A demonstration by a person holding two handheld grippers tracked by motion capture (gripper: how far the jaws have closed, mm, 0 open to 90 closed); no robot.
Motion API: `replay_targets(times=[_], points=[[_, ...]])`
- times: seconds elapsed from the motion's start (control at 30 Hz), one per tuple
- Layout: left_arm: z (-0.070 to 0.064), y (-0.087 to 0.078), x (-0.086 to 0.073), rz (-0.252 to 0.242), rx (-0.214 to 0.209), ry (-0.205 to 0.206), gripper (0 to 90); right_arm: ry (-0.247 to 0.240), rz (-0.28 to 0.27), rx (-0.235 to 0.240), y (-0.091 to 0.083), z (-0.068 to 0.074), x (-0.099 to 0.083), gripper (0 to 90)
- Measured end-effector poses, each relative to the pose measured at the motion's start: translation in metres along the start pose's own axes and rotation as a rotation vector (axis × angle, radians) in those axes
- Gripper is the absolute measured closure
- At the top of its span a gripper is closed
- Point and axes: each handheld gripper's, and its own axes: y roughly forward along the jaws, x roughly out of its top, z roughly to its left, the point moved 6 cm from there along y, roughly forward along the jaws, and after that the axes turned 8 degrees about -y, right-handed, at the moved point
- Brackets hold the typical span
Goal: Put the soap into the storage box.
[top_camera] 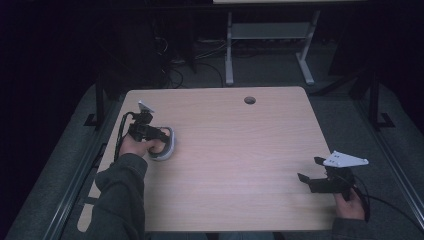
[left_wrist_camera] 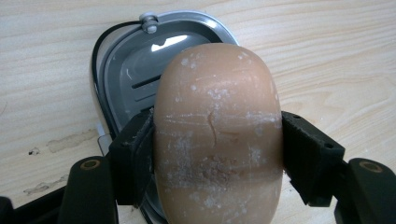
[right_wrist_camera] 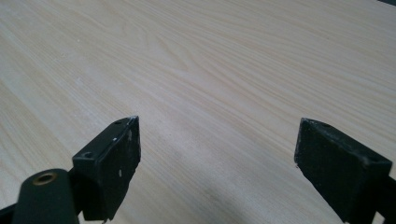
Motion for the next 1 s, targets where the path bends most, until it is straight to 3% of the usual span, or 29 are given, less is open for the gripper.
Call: replay_targets(times=[0.57,1.0], points=[[-0.0020,-0.0004,0.0014,0.001,0.031,0.024,31.9,-0.005,-0.003,0.000,0.0001,-0.0003,0.0002,14.0],[-0.0031,-0.0008,0.0017,0.001,0.045,0.019,31.8,-0.004,-0.004,-0.003,-0.0002,-0.0003,0.0004,14.0]])
